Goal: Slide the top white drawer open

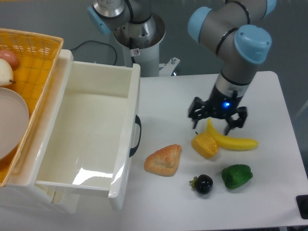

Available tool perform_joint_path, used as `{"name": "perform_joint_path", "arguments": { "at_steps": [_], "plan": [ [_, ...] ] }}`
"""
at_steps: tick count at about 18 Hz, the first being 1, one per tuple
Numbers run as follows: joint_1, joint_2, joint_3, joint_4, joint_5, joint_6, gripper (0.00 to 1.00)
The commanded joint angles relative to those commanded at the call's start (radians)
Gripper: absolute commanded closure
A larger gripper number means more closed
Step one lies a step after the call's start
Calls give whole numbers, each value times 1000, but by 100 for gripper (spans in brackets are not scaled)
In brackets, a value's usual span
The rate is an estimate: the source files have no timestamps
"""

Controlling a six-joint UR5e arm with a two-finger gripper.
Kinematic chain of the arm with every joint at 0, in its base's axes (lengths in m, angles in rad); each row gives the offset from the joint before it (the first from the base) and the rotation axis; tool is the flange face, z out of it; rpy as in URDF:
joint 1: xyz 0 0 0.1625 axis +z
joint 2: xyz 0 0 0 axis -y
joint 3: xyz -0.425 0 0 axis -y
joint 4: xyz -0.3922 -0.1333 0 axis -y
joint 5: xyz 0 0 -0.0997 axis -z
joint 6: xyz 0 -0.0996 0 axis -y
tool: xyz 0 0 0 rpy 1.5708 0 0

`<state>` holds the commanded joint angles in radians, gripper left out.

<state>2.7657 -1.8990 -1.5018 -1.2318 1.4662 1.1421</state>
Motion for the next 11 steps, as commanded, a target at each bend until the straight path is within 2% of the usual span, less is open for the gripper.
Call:
{"name": "perform_joint_path", "arguments": {
  "at_steps": [3, 6, 8, 11],
  "plan": [
    [14, -41, -2, 0, 55, 245, 0],
    [37, -75, 5, 0, 80, 436, 0],
    [38, -94, 8, 23, 82, 507, 0],
    [37, -112, 8, 57, 85, 518, 0]
  ]
}}
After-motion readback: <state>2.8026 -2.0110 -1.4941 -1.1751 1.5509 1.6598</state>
